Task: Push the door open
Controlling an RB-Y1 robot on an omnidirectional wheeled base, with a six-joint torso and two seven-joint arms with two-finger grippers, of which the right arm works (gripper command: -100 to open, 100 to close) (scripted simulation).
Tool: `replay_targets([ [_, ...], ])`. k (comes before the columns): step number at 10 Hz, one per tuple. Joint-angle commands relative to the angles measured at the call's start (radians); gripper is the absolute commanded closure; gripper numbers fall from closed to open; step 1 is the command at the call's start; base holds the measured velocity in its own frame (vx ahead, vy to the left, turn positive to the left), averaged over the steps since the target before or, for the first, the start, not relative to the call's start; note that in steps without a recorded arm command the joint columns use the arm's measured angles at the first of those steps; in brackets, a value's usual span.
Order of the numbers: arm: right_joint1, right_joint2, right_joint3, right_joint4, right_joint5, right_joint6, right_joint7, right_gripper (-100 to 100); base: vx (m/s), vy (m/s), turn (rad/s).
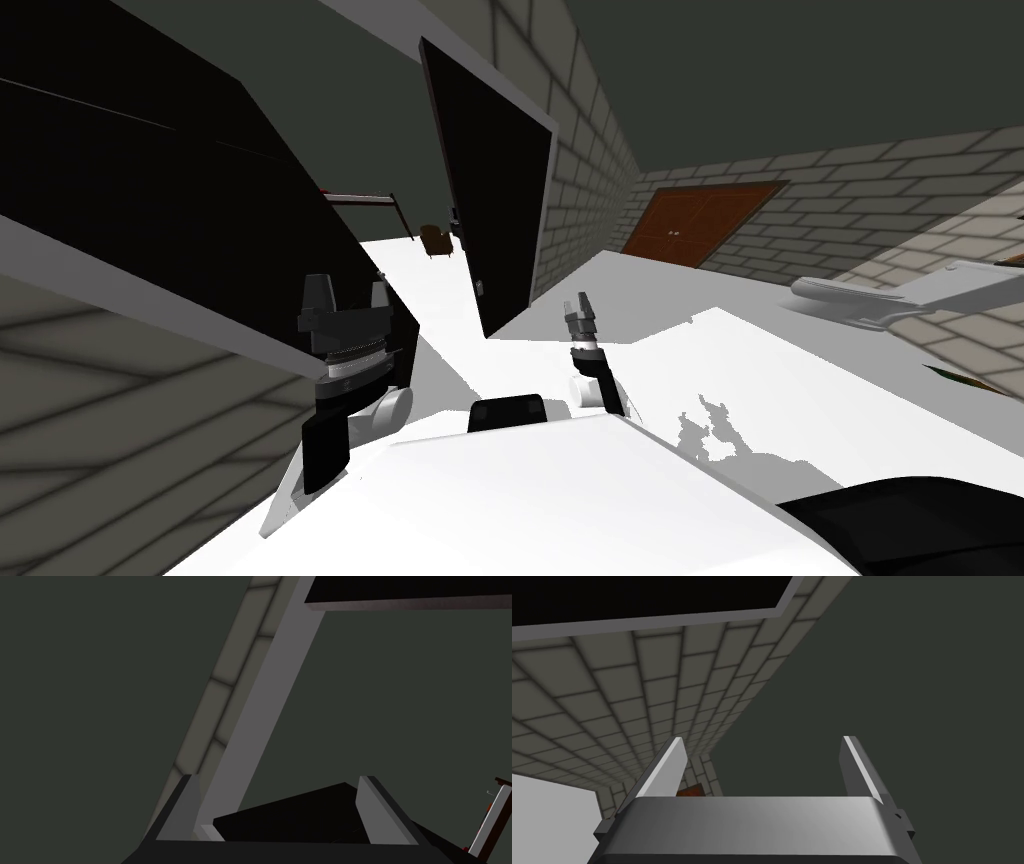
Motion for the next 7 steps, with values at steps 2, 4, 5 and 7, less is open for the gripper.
replay_targets([
  [2, -0.029, -0.007, 0.029, 0.061, -0.001, -0.014, -0.004, -100, 0.083, 0.005, -0.008],
  [4, -0.046, -0.013, 0.053, 0.102, -0.002, -0.022, -0.007, -100, 0.094, 0.017, -0.011],
  [5, -0.055, -0.016, 0.064, 0.123, -0.003, -0.027, -0.009, -100, 0.100, 0.031, -0.014],
  [7, -0.074, -0.021, 0.090, 0.168, -0.004, -0.036, -0.013, -100, 0.097, 0.008, -0.011],
])
